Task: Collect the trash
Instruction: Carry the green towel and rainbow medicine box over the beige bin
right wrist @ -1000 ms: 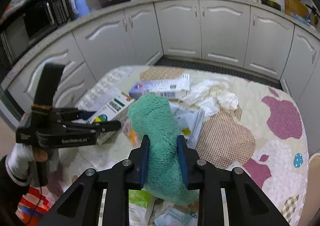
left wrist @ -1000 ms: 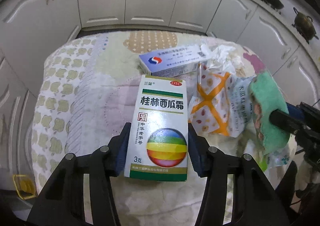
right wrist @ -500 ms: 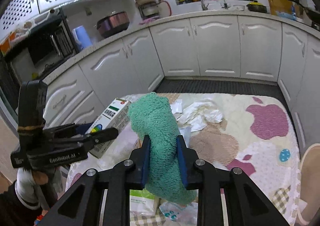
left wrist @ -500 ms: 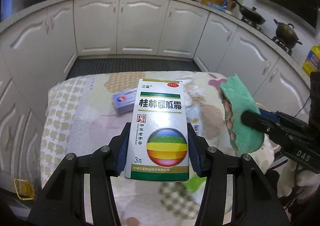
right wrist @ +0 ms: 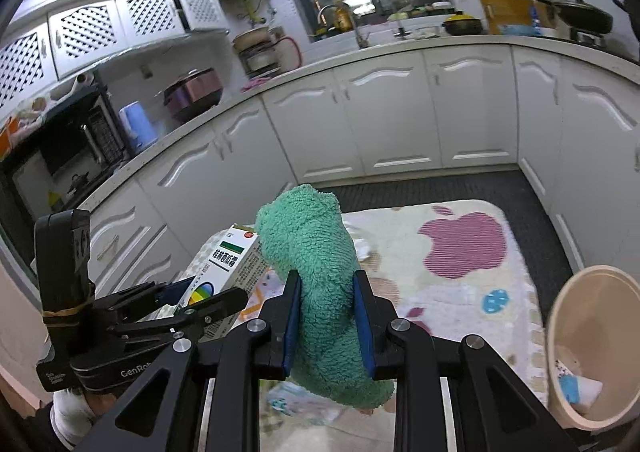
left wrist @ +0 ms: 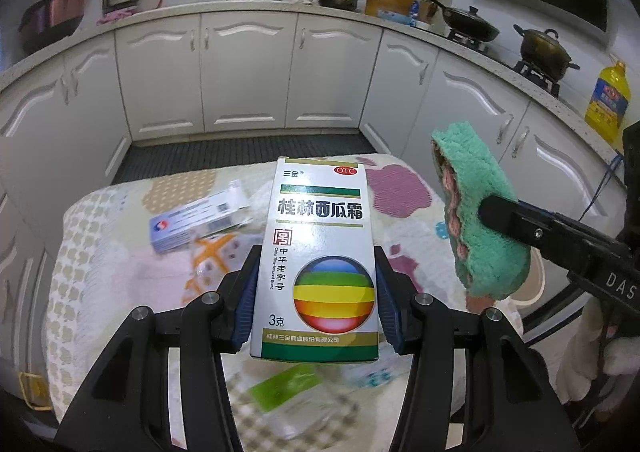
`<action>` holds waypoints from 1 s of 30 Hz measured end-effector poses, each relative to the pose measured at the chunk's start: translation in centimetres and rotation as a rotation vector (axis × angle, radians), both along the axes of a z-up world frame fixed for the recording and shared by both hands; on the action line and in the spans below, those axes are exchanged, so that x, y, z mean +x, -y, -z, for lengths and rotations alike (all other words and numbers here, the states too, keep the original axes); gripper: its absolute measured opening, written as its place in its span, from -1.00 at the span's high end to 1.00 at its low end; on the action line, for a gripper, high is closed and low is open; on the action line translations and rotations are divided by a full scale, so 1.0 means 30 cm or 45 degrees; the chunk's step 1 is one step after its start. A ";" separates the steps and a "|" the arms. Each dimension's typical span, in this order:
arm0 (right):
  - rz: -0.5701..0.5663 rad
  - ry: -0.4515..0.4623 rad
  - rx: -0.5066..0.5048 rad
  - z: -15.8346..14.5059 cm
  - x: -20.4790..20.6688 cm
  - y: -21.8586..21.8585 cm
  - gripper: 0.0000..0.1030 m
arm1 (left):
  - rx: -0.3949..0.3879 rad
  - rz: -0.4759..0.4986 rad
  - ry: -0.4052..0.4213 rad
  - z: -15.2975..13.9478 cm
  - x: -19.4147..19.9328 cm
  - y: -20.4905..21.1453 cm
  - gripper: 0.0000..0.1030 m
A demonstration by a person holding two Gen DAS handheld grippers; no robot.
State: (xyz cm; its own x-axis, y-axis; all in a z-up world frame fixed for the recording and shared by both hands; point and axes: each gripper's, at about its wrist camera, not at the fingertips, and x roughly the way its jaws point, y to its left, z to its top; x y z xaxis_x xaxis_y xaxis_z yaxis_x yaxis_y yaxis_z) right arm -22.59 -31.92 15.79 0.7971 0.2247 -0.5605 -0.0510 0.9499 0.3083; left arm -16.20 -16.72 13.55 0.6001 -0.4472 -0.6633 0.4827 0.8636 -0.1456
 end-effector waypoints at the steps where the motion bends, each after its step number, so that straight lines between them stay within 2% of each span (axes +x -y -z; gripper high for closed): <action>1: 0.010 0.005 0.001 -0.002 -0.010 0.015 0.54 | 0.003 0.006 0.003 -0.003 -0.004 0.022 0.04; 16: 0.236 0.009 -0.034 0.001 -0.138 0.275 0.54 | 0.041 0.158 0.071 -0.021 -0.053 0.372 0.04; 30: 0.450 -0.081 -0.062 0.095 -0.226 0.532 0.54 | 0.098 0.321 0.039 0.057 -0.104 0.686 0.05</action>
